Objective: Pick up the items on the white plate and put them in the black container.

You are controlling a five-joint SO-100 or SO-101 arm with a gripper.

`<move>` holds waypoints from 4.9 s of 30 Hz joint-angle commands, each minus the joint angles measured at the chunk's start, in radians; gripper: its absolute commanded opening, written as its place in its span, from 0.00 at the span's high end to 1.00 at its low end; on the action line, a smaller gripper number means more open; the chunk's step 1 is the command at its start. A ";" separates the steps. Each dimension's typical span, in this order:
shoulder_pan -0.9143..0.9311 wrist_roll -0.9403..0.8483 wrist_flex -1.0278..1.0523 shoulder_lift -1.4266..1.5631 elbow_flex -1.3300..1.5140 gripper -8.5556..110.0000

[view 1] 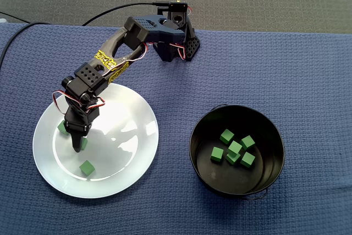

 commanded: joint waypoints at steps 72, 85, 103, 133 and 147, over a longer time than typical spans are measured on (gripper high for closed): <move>-0.396 0.258 0.184 0.996 0.029 0.68; 0.160 0.307 -0.048 0.796 0.486 0.67; 0.178 0.238 -0.130 0.348 0.328 0.69; 0.120 0.202 -0.161 0.081 0.092 0.81; 0.135 0.179 -0.106 0.095 0.018 0.93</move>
